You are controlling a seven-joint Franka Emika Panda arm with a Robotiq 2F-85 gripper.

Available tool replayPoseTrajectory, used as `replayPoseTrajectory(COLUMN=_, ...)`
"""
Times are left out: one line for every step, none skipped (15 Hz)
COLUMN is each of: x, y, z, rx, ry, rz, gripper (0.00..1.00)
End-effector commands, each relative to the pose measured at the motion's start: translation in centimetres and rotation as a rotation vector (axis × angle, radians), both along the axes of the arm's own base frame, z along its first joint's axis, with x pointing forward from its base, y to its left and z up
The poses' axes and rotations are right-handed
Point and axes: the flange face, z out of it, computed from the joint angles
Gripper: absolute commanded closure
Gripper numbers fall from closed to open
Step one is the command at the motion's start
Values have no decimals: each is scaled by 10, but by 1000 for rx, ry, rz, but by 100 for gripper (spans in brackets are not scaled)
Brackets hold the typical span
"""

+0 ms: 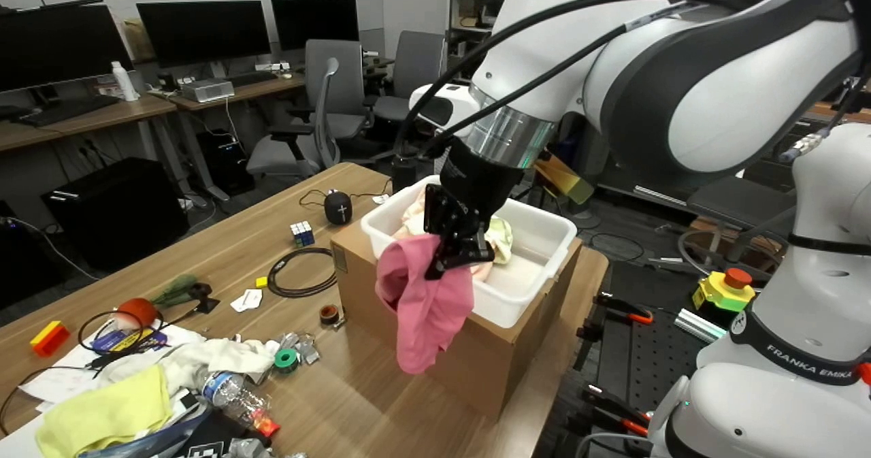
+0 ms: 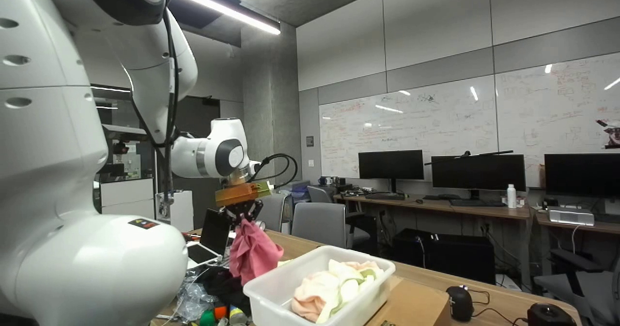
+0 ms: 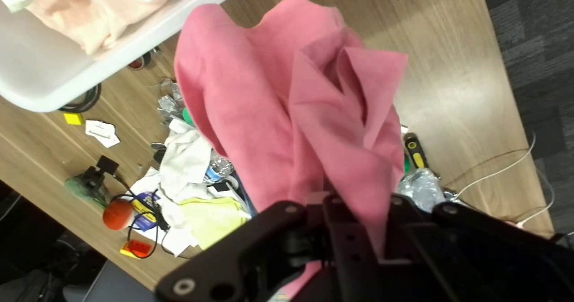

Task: Remove the clothes from the box and put them on the table

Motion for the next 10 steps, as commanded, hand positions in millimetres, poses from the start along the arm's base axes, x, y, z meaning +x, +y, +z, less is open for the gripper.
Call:
replayPoseTrajectory(x=-6, y=18, z=-4, rx=-28, ry=-9, rz=94, gripper=91)
replayPoseTrajectory(x=-7, y=21, z=-5, rx=-31, ry=-9, rz=105, gripper=92)
replayPoseTrajectory(x=-6, y=23, z=-7, rx=-33, ry=-1, rz=109, gripper=92)
replayPoseTrajectory(x=-5, y=24, z=-8, rx=-38, ry=5, rz=111, gripper=92)
replayPoseTrajectory(x=-5, y=24, z=-10, rx=-46, ry=21, rz=115, gripper=64)
replayPoseTrajectory(x=-4, y=23, z=-11, rx=-52, ry=19, rz=120, gripper=64)
replayPoseTrajectory(x=-3, y=22, z=-13, rx=-60, ry=26, rz=123, gripper=57)
replayPoseTrajectory(x=-3, y=21, z=-14, rx=-68, ry=24, rz=129, gripper=50)
replayPoseTrajectory(x=-3, y=19, z=-15, rx=-79, ry=25, rz=140, gripper=41)
replayPoseTrajectory(x=-3, y=18, z=-16, rx=-85, ry=20, rz=144, gripper=34)
